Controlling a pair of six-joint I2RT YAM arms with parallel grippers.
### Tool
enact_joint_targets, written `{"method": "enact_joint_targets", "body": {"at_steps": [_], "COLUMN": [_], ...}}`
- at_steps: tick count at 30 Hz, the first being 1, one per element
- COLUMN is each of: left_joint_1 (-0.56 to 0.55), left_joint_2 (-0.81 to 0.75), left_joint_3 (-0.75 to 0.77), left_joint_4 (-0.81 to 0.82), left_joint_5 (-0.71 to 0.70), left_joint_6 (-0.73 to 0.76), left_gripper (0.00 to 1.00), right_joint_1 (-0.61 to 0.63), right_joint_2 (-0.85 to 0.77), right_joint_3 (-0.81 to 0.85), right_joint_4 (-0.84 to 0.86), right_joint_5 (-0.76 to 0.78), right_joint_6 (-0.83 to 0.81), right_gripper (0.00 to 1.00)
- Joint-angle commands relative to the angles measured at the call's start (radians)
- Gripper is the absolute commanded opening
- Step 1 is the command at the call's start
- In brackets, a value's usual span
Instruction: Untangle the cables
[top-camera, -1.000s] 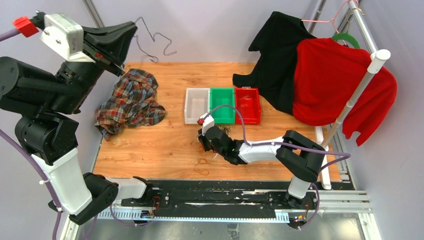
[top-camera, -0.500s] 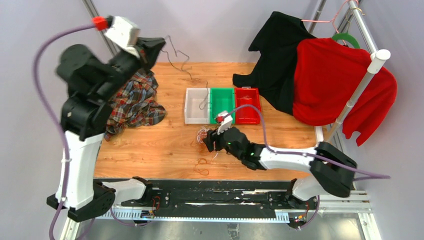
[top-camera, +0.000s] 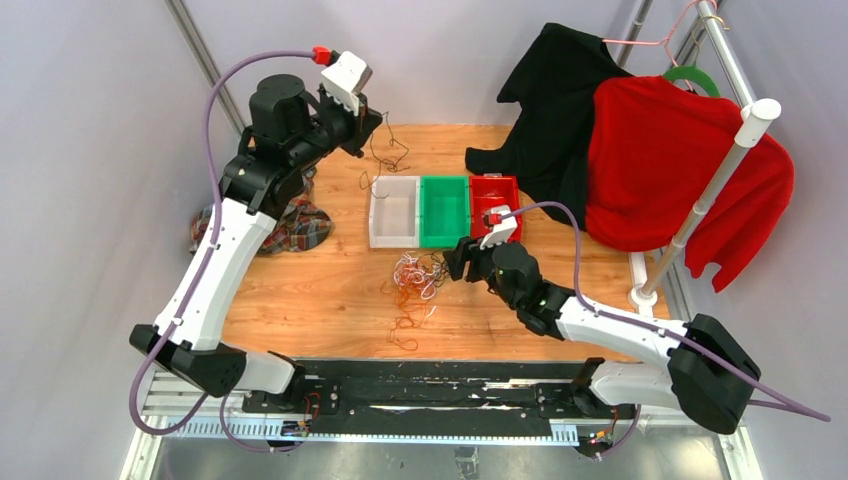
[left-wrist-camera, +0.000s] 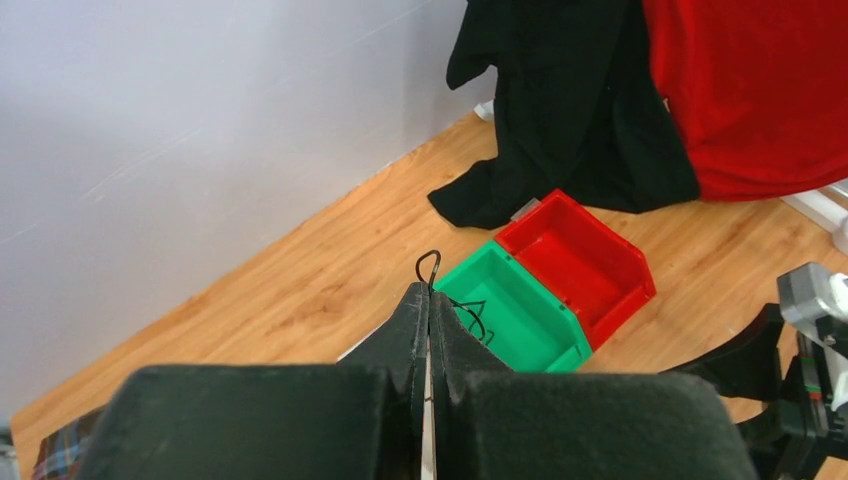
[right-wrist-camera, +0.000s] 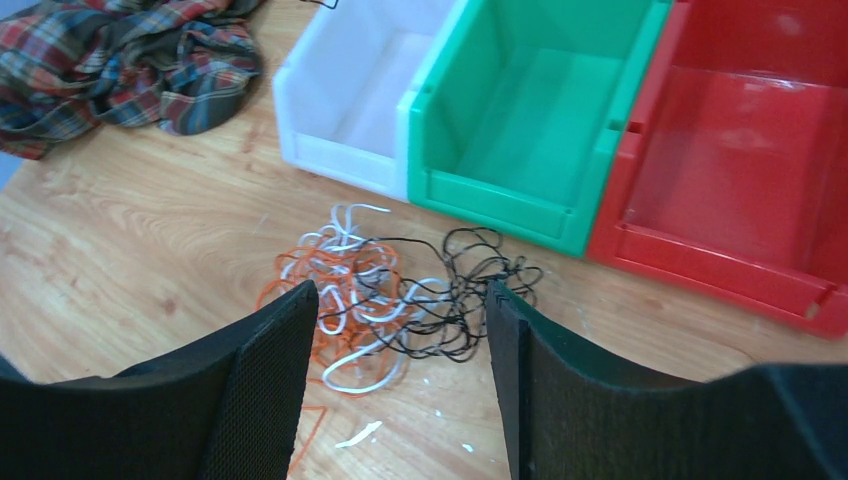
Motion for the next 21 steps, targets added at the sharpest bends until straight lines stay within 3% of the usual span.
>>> {"method": "enact_joint_targets", "body": {"at_steps": [1, 17, 21], "left_joint_1": [-0.006, -0.005, -0.005], "left_joint_2": [0.027, 0.118, 0.194], "left_joint_3": [-0.004, -0.25, -0.11], "left_joint_4": [0.069, 0.177, 0.201], "left_joint_5": [-0.011, -0.11, -0.149], "left_joint_6": [0.055, 0.262, 0.303], "left_gripper": [0.0, 0.0, 0.0], "right_joint_1": [-0.05, -0.102, -0.107], "right_joint_2": [-0.018, -0.095, -0.089], "right_joint_3": [-0.022, -0.05, -0.035], "right_joint_4": [-0.028, -0.095, -0.11], "right_joint_5": [0.005, 0.03, 0.014], "right_joint_6": [0.025, 0.03, 0.033], "right_gripper": [0.62, 0.61, 0.61]}}
